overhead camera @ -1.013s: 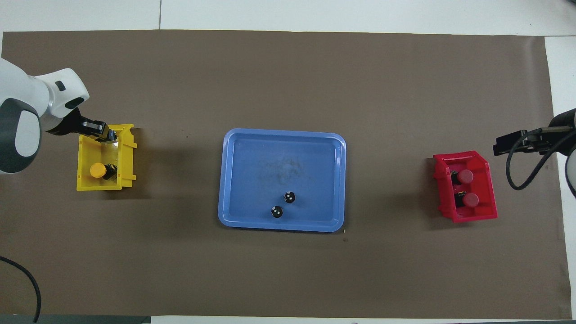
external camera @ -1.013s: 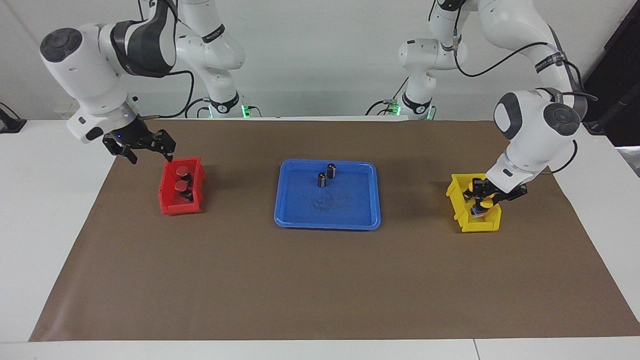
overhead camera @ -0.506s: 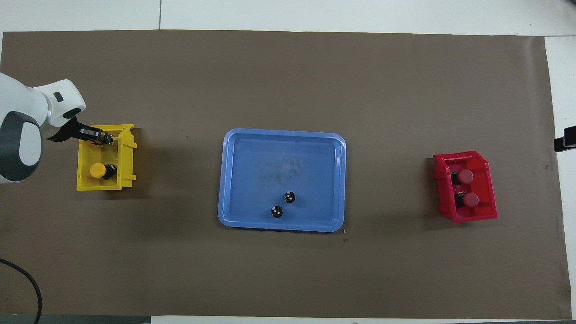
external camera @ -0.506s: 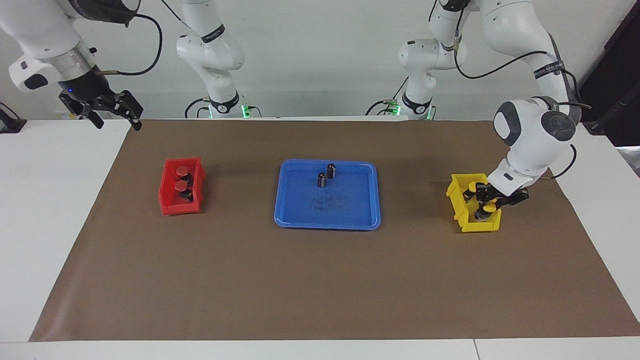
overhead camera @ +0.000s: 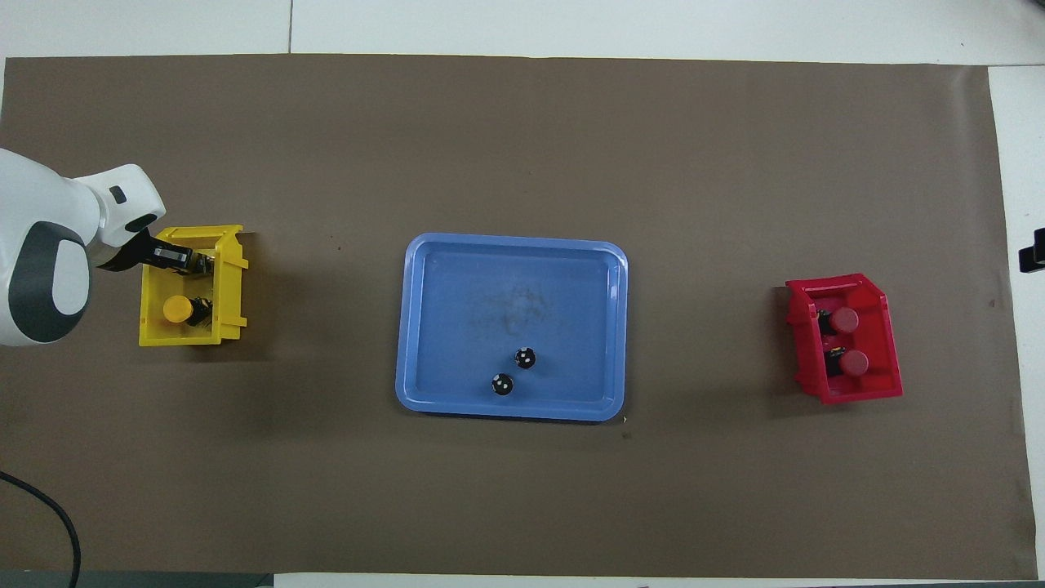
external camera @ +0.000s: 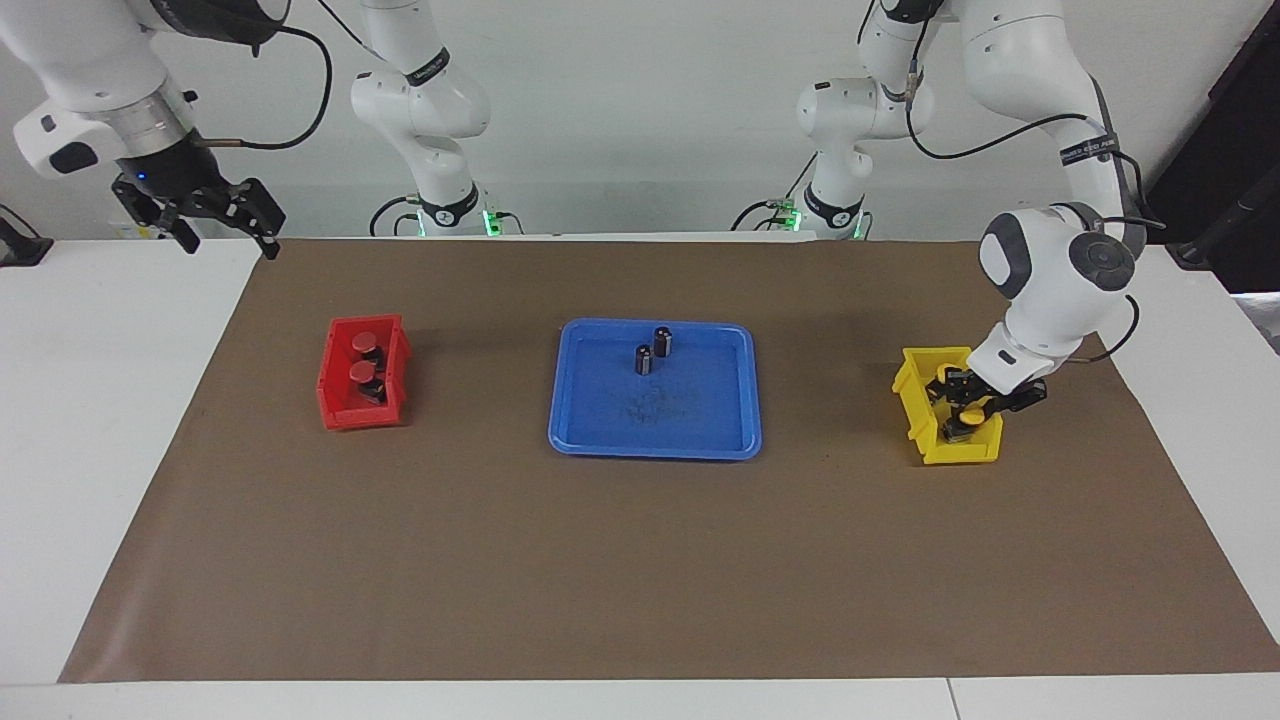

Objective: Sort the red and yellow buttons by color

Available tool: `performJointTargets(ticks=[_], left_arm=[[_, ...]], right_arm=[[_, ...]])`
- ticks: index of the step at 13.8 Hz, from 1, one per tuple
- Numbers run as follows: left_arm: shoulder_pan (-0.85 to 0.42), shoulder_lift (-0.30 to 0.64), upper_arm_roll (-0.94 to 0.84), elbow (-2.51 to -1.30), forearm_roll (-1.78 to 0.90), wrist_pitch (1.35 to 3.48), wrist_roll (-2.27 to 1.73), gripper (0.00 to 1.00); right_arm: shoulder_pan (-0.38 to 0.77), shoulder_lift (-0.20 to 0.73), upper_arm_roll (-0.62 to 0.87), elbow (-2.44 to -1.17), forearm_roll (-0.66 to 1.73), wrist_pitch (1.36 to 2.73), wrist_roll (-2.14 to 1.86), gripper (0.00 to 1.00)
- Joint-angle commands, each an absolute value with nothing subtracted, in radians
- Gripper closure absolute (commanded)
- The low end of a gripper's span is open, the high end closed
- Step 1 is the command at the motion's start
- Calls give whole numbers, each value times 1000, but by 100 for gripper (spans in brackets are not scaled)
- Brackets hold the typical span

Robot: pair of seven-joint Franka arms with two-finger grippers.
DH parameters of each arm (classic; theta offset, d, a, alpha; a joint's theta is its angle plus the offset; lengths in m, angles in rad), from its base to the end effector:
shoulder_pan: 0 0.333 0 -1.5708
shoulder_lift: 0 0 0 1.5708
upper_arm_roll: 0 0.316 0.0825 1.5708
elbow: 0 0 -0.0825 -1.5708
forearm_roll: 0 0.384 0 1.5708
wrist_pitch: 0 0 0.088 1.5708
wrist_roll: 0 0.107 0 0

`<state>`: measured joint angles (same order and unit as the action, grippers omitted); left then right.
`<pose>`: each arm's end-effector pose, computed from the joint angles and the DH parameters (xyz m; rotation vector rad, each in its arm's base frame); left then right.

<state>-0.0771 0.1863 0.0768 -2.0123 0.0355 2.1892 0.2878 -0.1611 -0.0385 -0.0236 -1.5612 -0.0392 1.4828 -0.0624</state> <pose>0.5858 -0.0001 0.3620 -3.0630 0.4787 0.0233 0.5236 -0.1027 0.6425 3.1018 -0.1940 -0.0689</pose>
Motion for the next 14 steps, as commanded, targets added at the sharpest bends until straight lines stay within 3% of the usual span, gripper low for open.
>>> performJointTargets(ticks=[1,5,6,7,8,14], left_arm=[[-92,164,72,-2039,60,2209,253,97],[-94,163,71,-2040,57,2207,250,95],[-94,163,71,-2042,57,2209,250,88],[-92,163,71,-2042,57,2210,250,72],[-92,163,71,-2040,57,2210,250,63],[-94,169,71,-2008,52,2174,250,43]], right_arm=[[-152,-34,-21,-1545,-38,1456,-58,0],[-132,-34,-21,-1546,-38,1453,-57,0],[-132,-34,-21,-1546,-38,1453,-55,0],[-132,-34,-21,-1546,-38,1451,-55,0],[-133,-34,-21,-1546,-38,1447,-55,0],[-130,-34,-21,-1546,-38,1450,-54,0]])
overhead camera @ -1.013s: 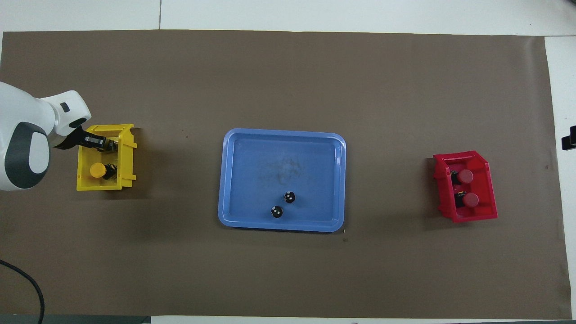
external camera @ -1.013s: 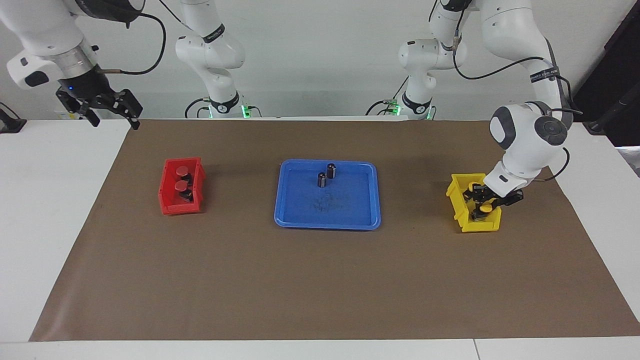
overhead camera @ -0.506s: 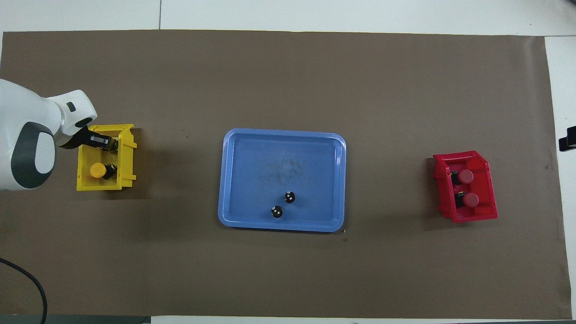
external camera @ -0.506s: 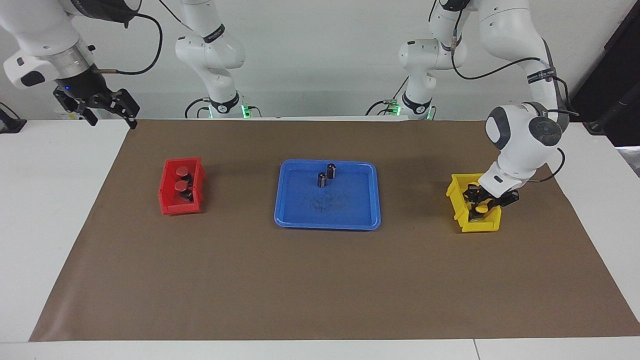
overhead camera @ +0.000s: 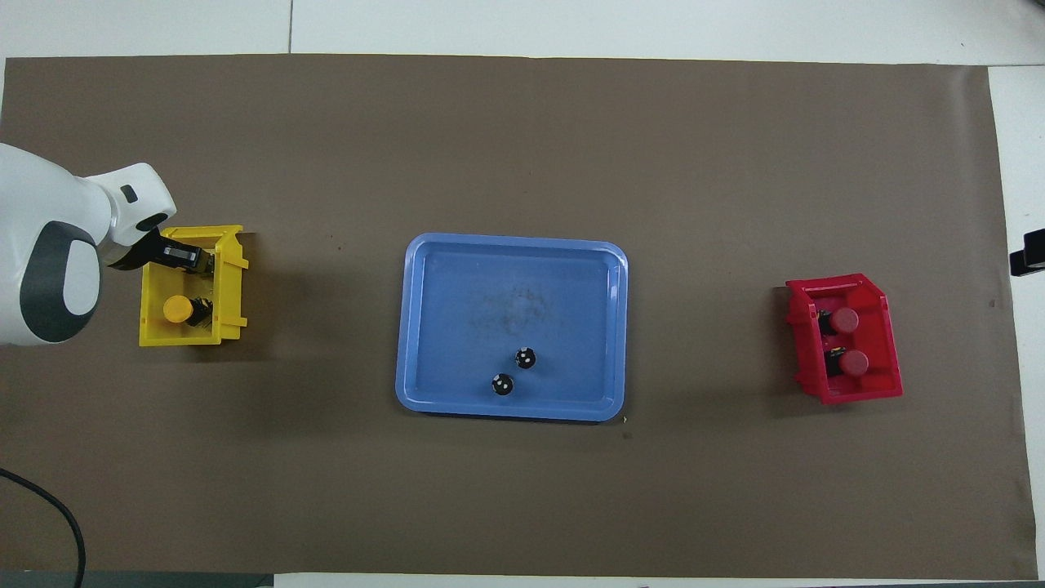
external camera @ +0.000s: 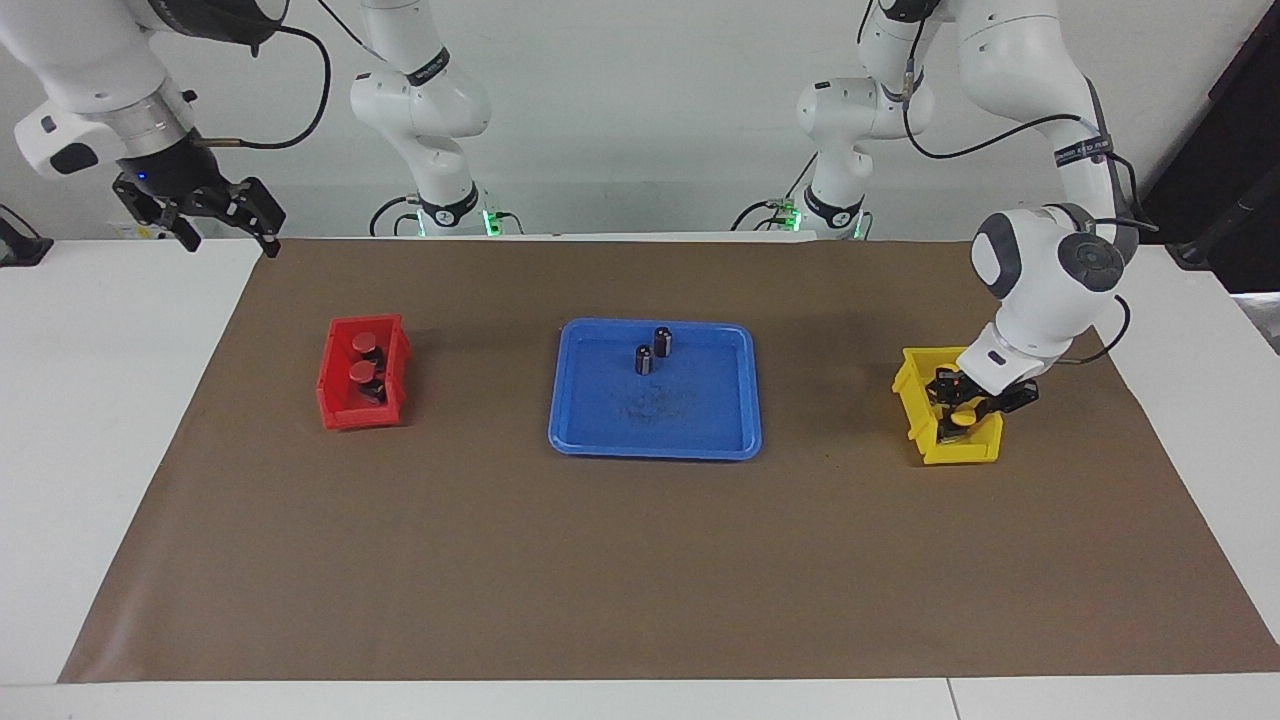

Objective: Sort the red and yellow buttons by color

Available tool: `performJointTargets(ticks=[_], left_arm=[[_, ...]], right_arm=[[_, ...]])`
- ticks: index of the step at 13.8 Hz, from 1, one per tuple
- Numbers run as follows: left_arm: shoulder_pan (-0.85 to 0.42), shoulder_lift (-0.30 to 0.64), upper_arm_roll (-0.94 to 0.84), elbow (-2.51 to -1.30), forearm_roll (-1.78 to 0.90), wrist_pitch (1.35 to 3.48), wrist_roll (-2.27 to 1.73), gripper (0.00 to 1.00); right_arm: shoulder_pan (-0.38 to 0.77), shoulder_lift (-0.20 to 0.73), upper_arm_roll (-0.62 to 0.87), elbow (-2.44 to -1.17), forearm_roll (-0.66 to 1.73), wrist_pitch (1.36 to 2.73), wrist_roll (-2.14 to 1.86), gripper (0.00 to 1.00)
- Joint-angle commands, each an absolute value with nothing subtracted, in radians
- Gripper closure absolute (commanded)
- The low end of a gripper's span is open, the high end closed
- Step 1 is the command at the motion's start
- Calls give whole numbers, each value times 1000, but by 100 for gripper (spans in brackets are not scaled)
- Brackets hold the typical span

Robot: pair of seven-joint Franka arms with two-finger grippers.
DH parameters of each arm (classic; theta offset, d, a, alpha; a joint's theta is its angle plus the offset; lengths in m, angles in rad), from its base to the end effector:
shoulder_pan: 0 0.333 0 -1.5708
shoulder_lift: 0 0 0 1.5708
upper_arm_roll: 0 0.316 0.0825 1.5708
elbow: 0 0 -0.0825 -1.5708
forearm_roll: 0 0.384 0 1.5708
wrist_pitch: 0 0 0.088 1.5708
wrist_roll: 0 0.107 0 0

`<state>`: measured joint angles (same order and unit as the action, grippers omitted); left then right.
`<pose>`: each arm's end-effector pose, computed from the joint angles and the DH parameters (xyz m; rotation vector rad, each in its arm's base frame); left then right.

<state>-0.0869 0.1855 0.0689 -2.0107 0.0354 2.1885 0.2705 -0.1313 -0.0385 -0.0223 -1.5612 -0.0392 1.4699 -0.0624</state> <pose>0.5861 -0.0103 0.3631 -3.0641 0.4792 0.0195 0.5251 -0.0861 0.6414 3.1046 -0.1461 -0.0880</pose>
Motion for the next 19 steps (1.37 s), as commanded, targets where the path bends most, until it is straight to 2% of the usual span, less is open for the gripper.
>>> performJointTargets(ticks=[1,3,5,9,11,15,19], left_arm=[[-94,172,71,-1988,51,2152,250,40],[-91,173,71,-1922,49,2087,250,31],[-89,173,72,-1843,34,1990,249,0],[-95,195,63,-1621,14,1739,239,0],[-121,186,67,-1547,-8,1657,175,0],[-138,72,61,-1543,-60,1593,58,0],[-167,55,72,-1500,-51,1490,58,0]], right_arm=[[-124,-34,-21,-1548,-38,1448,-57,0],[-110,-38,-20,-1562,-38,1448,-57,0],[-92,-41,-20,-1563,-38,1448,-57,0],[-87,-41,-15,-1563,-38,1448,-57,0],[-89,-41,-15,-1563,-38,1447,-57,0],[-87,-41,-15,-1563,-38,1447,-57,0],[-87,-41,-17,-1563,-38,1448,-57,0]])
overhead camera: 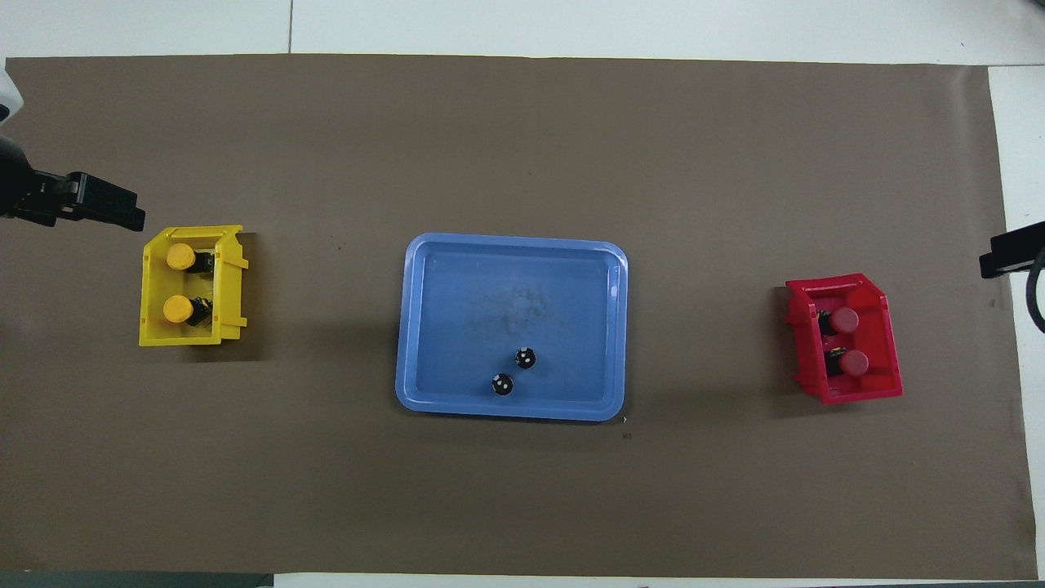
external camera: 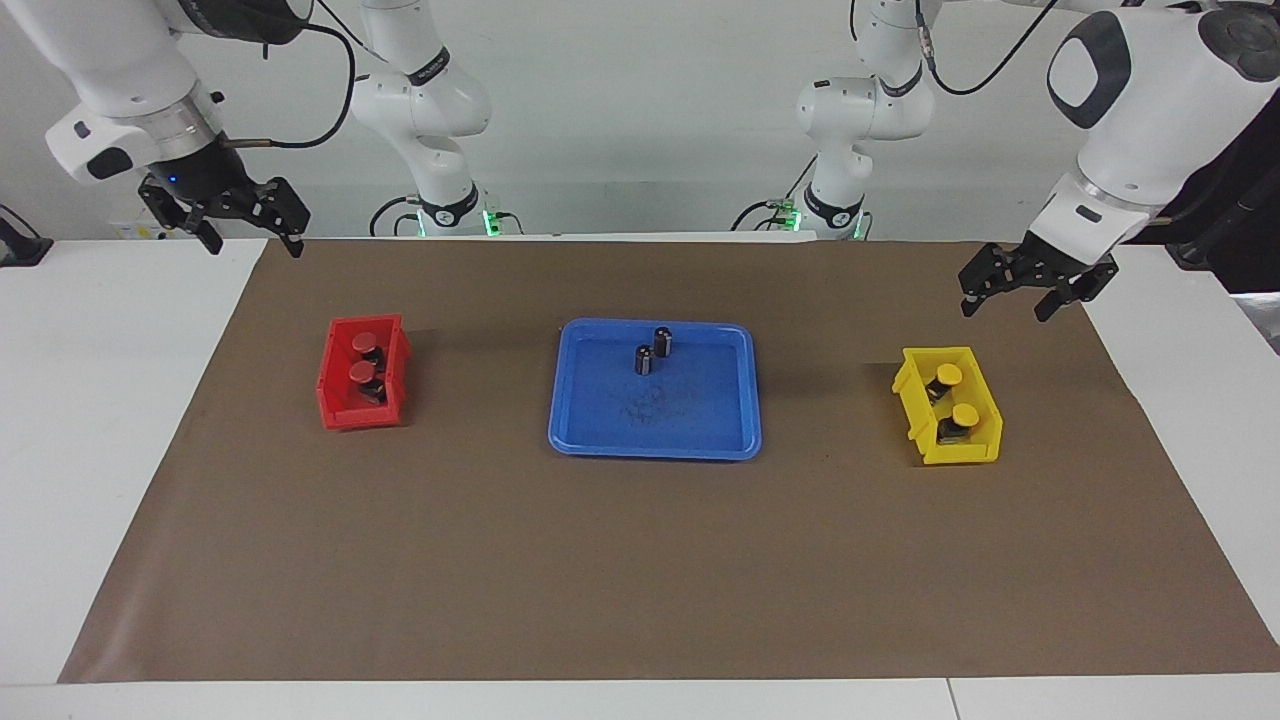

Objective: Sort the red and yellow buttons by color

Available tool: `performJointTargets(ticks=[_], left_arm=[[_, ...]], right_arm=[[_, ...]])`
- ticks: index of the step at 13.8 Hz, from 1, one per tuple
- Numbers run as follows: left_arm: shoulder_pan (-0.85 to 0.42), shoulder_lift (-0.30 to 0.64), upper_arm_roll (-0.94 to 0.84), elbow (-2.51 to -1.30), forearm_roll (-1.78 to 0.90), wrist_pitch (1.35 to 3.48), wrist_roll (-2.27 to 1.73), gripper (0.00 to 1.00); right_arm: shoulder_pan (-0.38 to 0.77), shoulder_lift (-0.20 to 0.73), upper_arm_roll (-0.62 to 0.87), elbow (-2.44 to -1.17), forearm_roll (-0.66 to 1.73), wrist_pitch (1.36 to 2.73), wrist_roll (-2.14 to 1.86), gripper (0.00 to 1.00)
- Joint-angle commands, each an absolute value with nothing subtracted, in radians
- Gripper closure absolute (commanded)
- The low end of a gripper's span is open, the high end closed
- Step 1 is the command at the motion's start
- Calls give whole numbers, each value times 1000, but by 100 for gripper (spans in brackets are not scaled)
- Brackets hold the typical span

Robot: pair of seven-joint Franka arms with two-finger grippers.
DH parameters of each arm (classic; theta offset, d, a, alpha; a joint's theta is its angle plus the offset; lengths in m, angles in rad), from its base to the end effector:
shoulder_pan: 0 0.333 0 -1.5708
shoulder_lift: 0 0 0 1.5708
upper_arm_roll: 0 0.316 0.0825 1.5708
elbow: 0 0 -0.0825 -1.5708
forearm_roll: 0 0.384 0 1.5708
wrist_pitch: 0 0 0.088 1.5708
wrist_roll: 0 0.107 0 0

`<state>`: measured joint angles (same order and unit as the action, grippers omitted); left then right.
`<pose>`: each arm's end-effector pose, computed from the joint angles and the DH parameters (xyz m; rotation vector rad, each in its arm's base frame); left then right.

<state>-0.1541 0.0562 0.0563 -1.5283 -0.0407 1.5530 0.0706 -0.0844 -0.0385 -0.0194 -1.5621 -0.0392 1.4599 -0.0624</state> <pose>0.5665 -0.0610 0.6115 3.0931 -0.2612 -0.0495 0.5276 -0.0598 0.6402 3.1062 -0.0691 -0.1036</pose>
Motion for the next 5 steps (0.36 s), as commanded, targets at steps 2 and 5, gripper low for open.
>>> performJointTargets(ticks=[2,5], left_arm=[[-166,9,71,-1512,-49,1480,69,0],[-166,0,71,-1537,-48,1496,69,0]], right_arm=[[-89,-41,-15,-1563,-38,1448,-57,0],[-89,-41,-15,-1563,-38,1447,-57,0]])
